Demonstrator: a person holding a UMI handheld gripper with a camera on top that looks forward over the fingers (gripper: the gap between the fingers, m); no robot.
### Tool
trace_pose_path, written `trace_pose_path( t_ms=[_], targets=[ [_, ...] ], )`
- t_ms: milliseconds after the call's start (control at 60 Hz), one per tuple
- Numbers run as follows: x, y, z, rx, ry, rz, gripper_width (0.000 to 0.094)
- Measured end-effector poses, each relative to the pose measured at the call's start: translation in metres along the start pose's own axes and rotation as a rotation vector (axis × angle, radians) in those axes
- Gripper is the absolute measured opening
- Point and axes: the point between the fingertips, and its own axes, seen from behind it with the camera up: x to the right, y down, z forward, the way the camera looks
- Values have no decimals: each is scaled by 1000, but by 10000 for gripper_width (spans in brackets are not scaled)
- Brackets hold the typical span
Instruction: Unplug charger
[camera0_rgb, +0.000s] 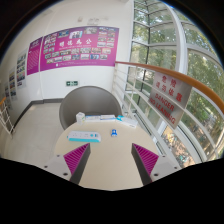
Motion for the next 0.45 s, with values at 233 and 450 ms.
trace_pose_path(
  t_ms=[233,450],
  targets=[
    [-17,-1,-53,32,-2,-1,858],
    [-18,3,-64,29,8,-10,856]
  ],
)
